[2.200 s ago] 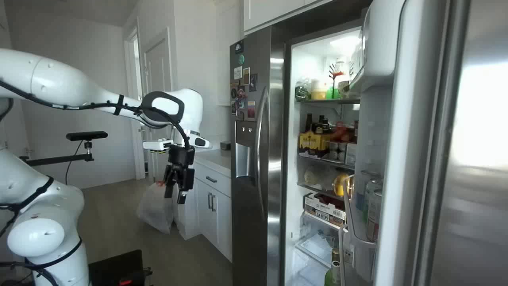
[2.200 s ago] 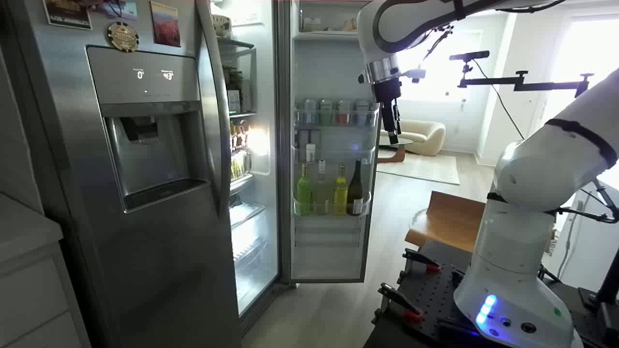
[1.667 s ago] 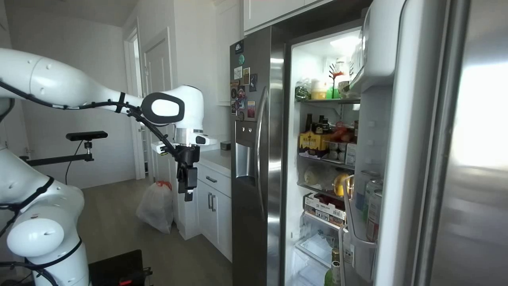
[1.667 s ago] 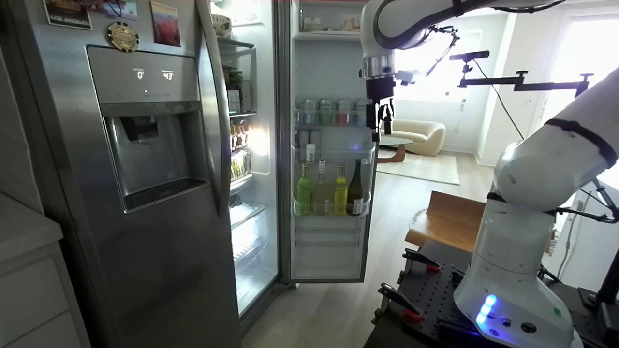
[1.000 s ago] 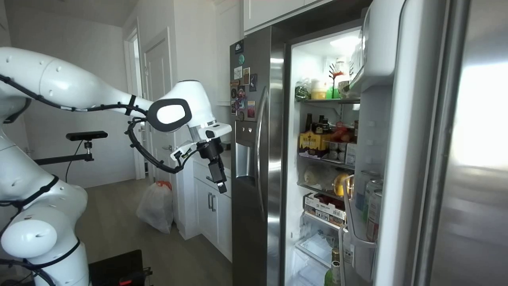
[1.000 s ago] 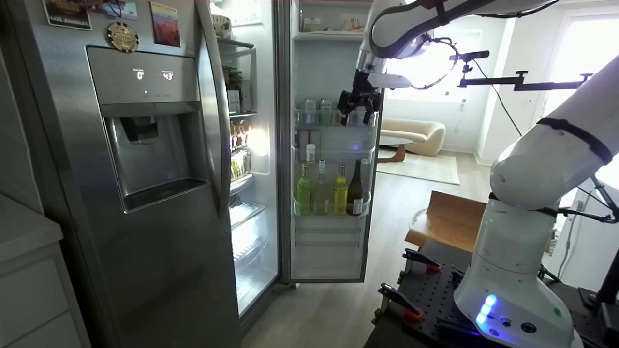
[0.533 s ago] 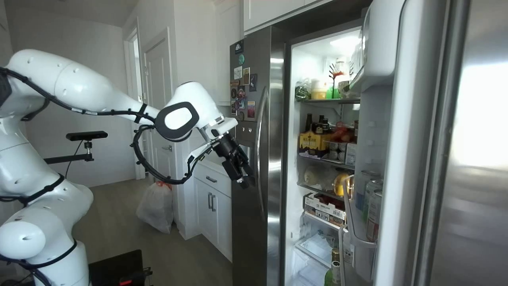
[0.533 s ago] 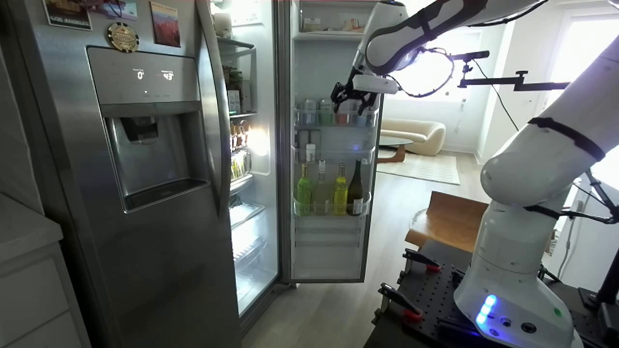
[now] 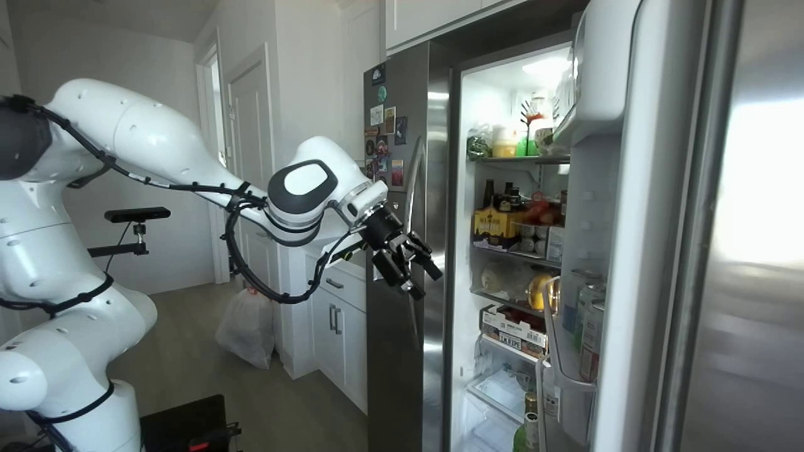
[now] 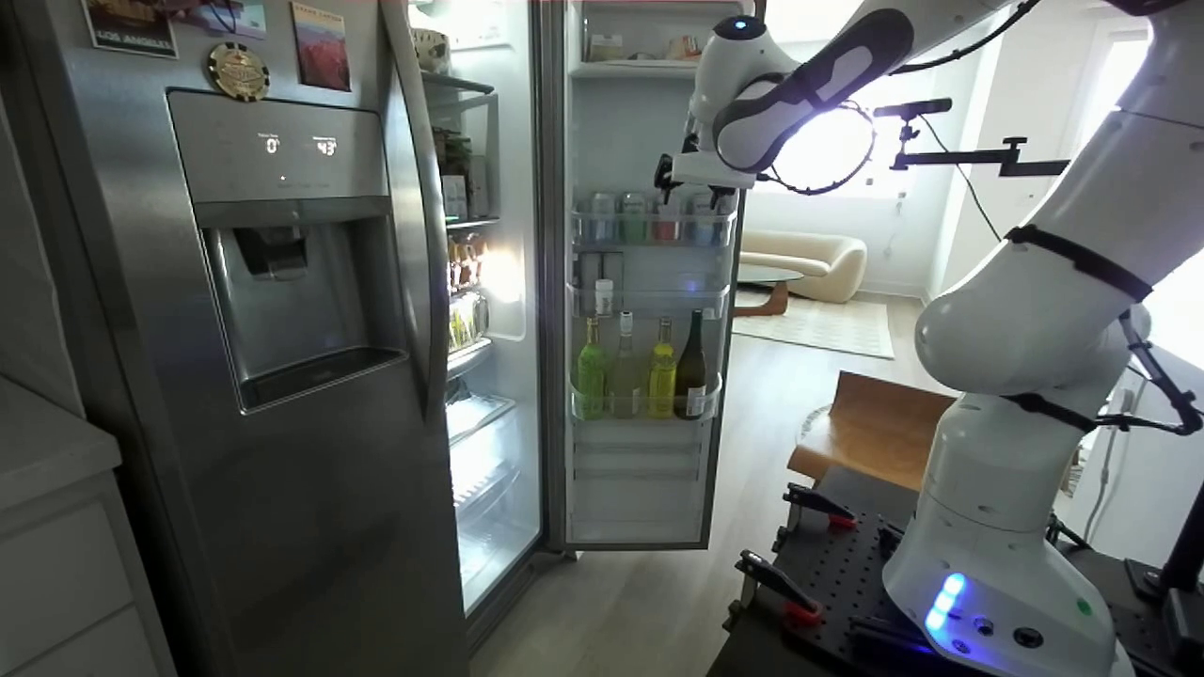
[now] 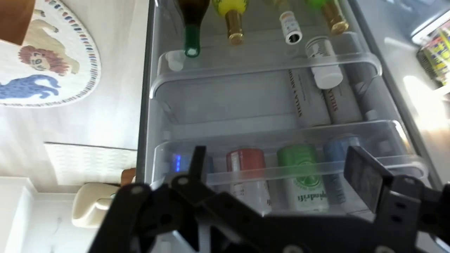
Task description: Move a soda can from the refrigerator door to the stool
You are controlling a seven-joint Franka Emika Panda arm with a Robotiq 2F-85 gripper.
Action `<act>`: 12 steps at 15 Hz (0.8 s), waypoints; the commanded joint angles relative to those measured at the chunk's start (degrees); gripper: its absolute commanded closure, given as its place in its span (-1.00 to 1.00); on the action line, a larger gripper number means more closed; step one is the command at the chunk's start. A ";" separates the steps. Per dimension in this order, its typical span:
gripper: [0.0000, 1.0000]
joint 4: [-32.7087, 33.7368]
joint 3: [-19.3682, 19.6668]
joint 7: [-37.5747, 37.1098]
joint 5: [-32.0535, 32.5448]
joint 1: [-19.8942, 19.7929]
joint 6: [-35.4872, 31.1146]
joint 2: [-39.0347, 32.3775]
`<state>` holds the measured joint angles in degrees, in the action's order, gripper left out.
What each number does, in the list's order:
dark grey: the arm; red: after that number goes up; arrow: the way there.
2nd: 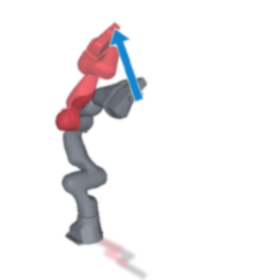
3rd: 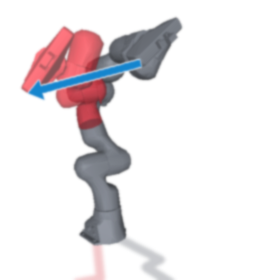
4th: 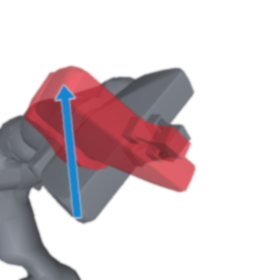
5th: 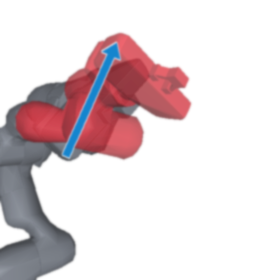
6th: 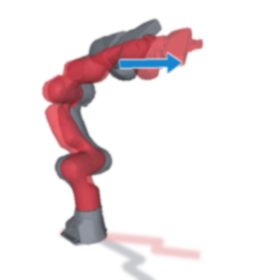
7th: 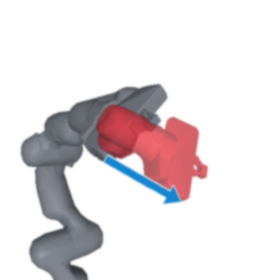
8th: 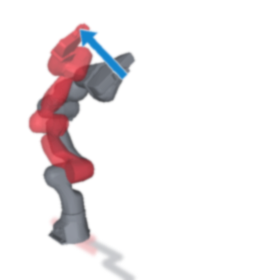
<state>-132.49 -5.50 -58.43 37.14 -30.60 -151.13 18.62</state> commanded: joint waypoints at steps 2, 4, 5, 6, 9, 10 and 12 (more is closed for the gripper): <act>-1.00 5.71 2.67 -11.63 12.41 0.74 -0.55 -5.04; -1.00 7.68 5.10 -15.12 16.93 2.29 -0.47 -7.05; -1.00 8.75 6.47 -16.60 19.03 3.08 -0.65 -8.14; -1.00 9.73 7.84 -17.82 20.65 3.98 -0.66 -9.14; -1.00 13.01 11.82 -20.15 24.18 6.47 -0.80 -12.34; -1.00 14.01 13.02 -20.46 25.34 7.14 -1.19 -13.35; -1.00 16.09 15.24 -20.31 26.61 8.31 -1.90 -15.33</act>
<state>-120.54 6.72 -77.00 60.99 -24.33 -151.59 6.81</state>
